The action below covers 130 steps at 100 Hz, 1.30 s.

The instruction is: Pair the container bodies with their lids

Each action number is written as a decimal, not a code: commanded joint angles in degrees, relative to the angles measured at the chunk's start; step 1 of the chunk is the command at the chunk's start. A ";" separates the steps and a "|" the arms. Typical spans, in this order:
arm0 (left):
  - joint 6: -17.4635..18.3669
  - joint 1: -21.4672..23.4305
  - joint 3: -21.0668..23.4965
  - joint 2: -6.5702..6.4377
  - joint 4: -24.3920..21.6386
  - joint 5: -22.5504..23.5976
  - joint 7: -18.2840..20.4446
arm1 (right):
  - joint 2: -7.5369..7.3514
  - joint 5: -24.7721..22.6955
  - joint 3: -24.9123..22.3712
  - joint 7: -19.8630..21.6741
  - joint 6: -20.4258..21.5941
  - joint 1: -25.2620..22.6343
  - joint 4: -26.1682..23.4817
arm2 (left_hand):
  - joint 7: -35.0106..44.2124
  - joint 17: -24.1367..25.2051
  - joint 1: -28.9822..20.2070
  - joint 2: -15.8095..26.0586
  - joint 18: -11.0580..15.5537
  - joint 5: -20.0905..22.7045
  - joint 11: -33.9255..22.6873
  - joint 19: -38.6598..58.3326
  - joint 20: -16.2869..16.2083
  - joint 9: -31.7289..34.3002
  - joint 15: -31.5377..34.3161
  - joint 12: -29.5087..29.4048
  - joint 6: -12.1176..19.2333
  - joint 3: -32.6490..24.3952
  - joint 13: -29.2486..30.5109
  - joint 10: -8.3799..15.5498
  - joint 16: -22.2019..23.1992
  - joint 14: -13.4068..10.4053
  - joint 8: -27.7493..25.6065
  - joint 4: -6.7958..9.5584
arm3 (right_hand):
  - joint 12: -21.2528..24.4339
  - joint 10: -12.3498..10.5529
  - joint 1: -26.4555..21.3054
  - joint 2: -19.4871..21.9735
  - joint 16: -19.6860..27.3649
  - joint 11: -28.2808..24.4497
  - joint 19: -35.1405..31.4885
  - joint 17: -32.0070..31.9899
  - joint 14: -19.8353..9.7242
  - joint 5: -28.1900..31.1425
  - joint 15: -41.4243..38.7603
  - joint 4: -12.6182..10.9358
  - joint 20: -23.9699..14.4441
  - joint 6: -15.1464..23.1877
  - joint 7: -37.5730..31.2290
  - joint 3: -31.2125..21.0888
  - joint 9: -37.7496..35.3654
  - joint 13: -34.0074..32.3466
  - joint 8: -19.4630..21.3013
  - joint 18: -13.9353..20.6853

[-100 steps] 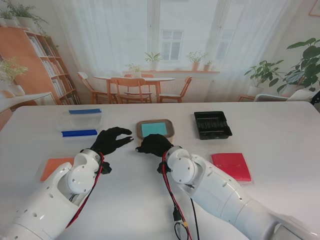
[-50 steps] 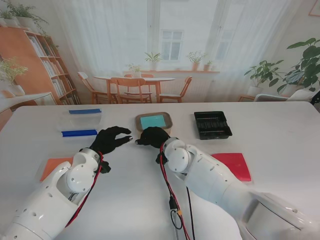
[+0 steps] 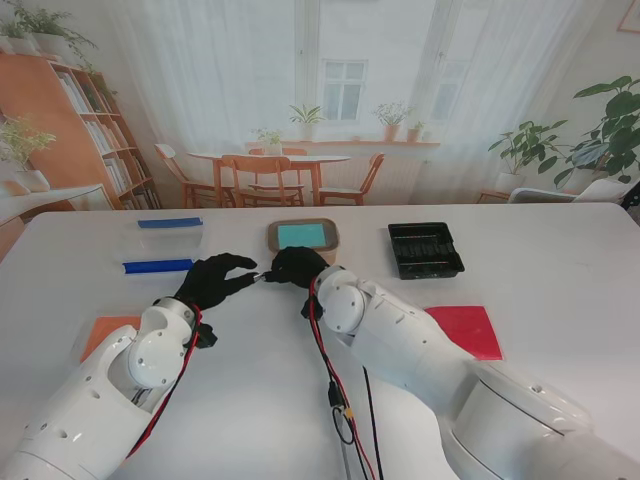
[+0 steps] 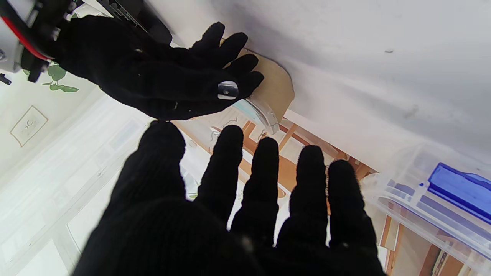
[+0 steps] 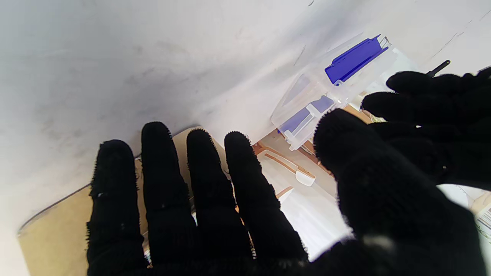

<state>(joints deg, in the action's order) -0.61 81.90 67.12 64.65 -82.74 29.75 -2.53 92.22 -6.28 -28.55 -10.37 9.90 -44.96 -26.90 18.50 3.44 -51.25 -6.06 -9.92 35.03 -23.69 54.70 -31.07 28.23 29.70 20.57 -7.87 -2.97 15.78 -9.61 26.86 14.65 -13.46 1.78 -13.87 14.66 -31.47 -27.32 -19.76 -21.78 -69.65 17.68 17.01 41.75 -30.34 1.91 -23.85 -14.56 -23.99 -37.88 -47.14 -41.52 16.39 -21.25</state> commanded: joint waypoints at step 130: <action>3.97 3.20 0.03 -0.07 -3.23 -3.26 1.30 | -27.44 -39.97 -50.28 -3.34 -20.54 -54.97 -70.07 | -0.87 1.27 0.99 1.95 -0.91 1.98 0.32 3.45 -1.33 1.67 1.27 -0.12 0.45 1.56 1.10 -0.45 -0.27 0.50 0.13 0.96 | -2.05 -3.36 -2.18 1.82 -4.73 -2.34 3.00 -9.25 -1.00 -7.72 -0.05 -1.52 -2.42 10.19 2.57 2.27 15.72 13.39 4.74 -1.59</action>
<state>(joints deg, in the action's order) 3.19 84.61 67.07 64.58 -85.94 26.33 -1.36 65.84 -46.94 -77.71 -13.90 -9.53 -99.03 -97.97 18.51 3.49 -51.25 -6.04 -10.54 36.12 -23.59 56.39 -31.69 28.89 29.70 20.57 -7.70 -3.00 15.78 -9.61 26.86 15.09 -13.46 1.98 -16.47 12.71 -32.12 -25.37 -24.69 -24.16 -70.03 11.43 17.68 37.45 -32.06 0.48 -26.60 -7.03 -22.74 -36.30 -36.41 -32.15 19.92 -21.35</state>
